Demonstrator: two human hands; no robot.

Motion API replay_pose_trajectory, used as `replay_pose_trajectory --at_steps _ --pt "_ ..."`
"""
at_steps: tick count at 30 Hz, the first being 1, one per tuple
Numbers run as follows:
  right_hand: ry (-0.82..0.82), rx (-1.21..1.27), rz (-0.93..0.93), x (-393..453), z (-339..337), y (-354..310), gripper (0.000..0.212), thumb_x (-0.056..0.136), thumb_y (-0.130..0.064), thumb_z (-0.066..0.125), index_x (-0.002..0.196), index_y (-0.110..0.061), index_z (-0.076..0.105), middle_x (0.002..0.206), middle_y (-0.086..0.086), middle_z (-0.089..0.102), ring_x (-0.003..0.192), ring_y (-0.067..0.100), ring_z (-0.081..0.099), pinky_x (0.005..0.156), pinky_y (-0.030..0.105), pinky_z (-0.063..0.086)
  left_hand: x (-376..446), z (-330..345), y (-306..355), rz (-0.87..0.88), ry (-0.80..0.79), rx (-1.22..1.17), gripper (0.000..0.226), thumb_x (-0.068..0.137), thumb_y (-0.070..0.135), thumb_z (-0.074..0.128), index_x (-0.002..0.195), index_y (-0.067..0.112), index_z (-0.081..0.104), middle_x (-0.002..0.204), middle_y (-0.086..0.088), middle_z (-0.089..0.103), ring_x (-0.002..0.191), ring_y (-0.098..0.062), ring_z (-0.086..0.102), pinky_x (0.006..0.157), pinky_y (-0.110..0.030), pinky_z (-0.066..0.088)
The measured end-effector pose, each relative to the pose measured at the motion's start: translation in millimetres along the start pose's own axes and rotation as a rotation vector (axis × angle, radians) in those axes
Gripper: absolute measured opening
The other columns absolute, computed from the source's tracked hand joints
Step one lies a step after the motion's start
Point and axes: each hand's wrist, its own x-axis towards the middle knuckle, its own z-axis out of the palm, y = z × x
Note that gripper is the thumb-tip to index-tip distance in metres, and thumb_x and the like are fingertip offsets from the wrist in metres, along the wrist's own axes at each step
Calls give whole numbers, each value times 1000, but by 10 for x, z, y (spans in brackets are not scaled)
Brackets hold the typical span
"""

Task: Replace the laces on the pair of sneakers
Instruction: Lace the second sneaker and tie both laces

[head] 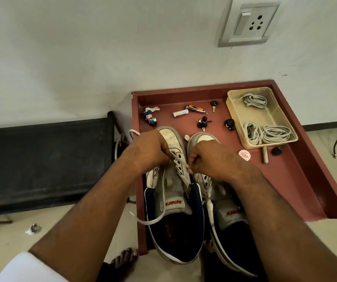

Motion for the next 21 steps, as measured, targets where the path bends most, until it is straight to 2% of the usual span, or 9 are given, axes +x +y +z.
replay_pose_trajectory --at_steps 2,5,7,11,16,21 --pt "122 158 39 12 8 -2 4 83 -15 72 81 -19 71 72 -13 59 68 4 56 58 14 40 31 61 9 12 18 30 12 80 14 77 87 24 79 86 5 75 83 -10 68 86 -32 56" --pt "214 687 215 39 42 -21 13 81 -6 74 80 -15 66 73 5 69 52 9 58 45 23 42 41 143 32 44 64 58 13 82 17 74 88 27 79 87 4 75 82 -14 68 84 -36 57" --pt "247 846 282 59 77 -18 16 81 1 72 79 -12 63 74 15 70 49 15 58 40 23 41 43 198 8 59 94 40 13 82 17 73 87 27 79 85 4 75 80 -14 69 81 -37 58" --pt "252 843 322 74 131 -56 17 82 1 72 76 -12 63 66 9 69 44 12 55 38 20 38 25 274 -63 84 163 -64 14 82 16 73 87 27 80 83 7 75 78 -8 68 79 -34 58" --pt "289 862 335 87 153 -50 17 78 3 74 74 -11 64 79 10 72 42 10 52 41 20 39 10 323 -67 64 209 -116 10 83 18 74 87 25 80 84 8 75 80 -7 67 81 -31 56" --pt "329 742 302 119 219 -35 22 73 -3 79 67 -18 64 72 5 70 61 15 62 58 32 53 7 346 -68 56 221 -160 9 82 18 75 89 23 80 84 6 75 78 -8 68 80 -33 57"
